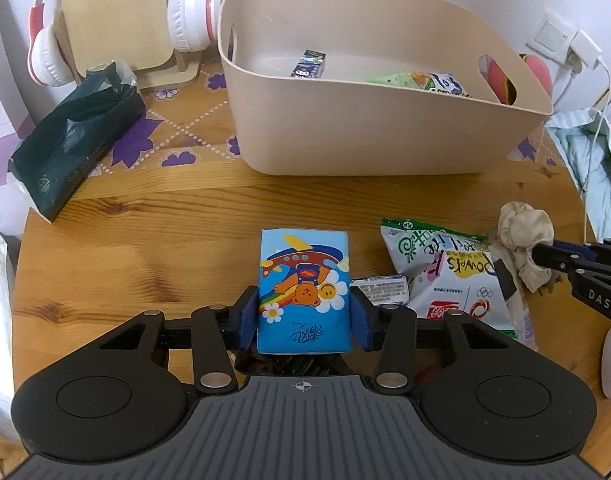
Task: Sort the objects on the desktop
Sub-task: 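Lift both items over the beige basket and release them inside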
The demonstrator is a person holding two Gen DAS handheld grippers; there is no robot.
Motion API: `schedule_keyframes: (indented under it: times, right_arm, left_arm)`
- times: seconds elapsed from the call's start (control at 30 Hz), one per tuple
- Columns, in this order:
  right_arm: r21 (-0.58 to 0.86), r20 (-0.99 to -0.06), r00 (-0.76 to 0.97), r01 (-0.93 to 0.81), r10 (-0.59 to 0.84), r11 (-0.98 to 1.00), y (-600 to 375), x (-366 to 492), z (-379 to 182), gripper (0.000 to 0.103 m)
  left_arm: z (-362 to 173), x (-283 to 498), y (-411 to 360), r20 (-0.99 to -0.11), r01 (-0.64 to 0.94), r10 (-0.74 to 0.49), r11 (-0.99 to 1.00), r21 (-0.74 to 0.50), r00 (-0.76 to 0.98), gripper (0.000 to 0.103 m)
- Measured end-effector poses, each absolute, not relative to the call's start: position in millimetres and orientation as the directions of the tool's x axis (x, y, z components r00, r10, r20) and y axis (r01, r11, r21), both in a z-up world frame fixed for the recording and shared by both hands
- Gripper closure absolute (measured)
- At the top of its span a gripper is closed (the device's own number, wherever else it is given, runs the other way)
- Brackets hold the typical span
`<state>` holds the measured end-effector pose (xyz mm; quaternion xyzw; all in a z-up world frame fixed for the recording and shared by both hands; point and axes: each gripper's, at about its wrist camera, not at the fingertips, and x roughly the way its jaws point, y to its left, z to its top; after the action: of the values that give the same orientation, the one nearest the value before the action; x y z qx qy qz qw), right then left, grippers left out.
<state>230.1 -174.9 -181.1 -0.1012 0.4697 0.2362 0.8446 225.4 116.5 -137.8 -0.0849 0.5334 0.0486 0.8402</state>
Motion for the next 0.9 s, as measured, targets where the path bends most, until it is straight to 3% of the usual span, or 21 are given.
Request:
schedule_keyframes:
  times: [0.9]
  right_arm:
    - [0.080,-0.735,0.561,-0.487,0.381,0.870,-192,212,-109,0.098]
  left_arm:
    - [-98,218,132,-0.864,-0.187,0.006,0.977,-0.102,0.504,0.055]
